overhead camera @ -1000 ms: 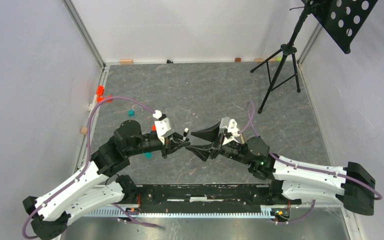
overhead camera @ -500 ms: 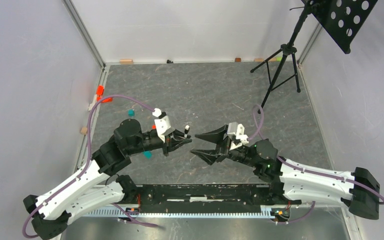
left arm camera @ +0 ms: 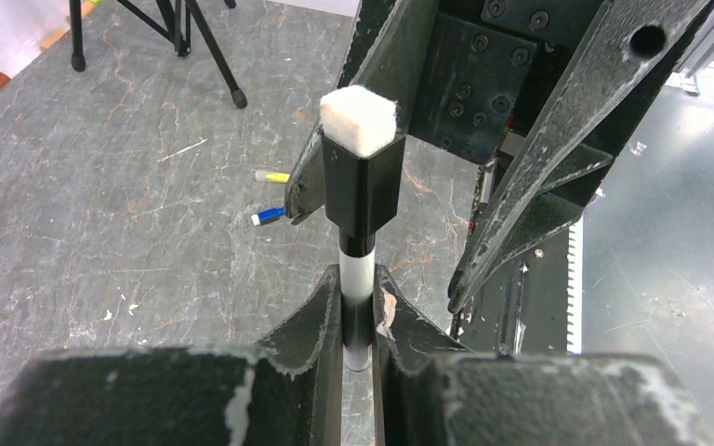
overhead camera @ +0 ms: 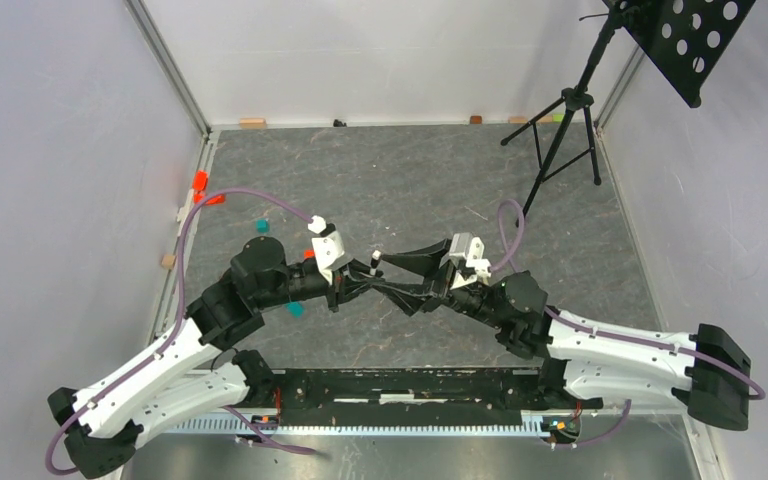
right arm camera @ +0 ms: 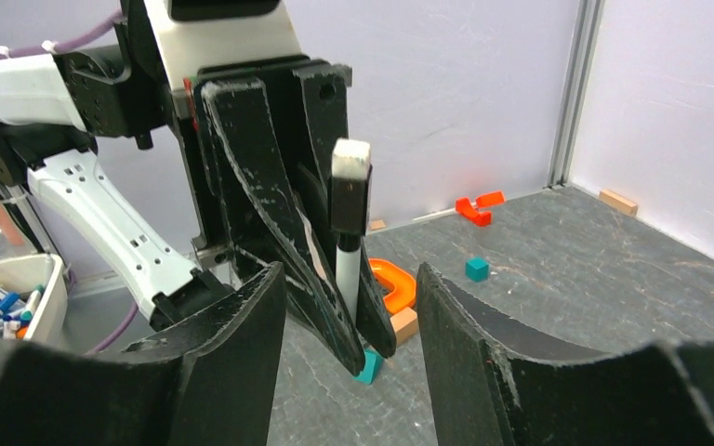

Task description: Insert the pens into the pen caps

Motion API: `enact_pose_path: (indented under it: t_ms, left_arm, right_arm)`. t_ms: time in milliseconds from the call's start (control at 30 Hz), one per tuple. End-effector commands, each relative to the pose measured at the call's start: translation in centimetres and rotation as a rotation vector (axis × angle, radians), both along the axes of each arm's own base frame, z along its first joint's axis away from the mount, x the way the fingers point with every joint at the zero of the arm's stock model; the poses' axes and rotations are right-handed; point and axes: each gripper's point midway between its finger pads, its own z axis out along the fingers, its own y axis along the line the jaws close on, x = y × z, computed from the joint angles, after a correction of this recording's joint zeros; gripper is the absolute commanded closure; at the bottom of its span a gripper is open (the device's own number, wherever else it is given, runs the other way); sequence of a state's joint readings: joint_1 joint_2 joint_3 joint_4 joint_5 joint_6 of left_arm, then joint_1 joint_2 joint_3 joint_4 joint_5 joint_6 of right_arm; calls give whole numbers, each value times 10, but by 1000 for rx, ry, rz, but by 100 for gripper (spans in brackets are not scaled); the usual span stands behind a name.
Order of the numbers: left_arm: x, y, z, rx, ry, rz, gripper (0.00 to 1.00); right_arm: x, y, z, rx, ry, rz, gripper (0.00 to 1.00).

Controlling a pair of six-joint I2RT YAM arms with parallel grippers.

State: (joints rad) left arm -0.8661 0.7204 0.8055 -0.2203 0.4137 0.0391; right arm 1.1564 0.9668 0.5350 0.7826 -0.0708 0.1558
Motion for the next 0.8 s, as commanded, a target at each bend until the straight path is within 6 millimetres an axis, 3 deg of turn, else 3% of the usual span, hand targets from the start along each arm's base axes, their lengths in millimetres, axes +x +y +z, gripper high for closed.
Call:
enact_pose_path:
  t_ms: [0,300,500,567,667,700,767]
  left_arm:
    - [0,-2,29,-58,-81,-17,98]
    - [-2,-2,30,-62,-81,-26,98]
    - [-2,0,31,-65,-83,-16,98]
    - [-1,0,31,-66,-83,-11,98]
    - [0,1,33,-72,-86,-2,96]
    - [1,2,34,-74,-90,4,89]
    - [3,3,35,-79,-95,19,57]
  right_arm:
    - [-4,-4,51,140,-44,12,42]
    - [4,6,49,150,-1,4,57]
    - [5,18,35,112,24,23,67]
    - [5,19,29,98,29,22,76]
    - [8,16,24,91,43,3,99]
    - [9,15,22,87,49,-7,100]
    - [13,12,18,76,62,-30,100]
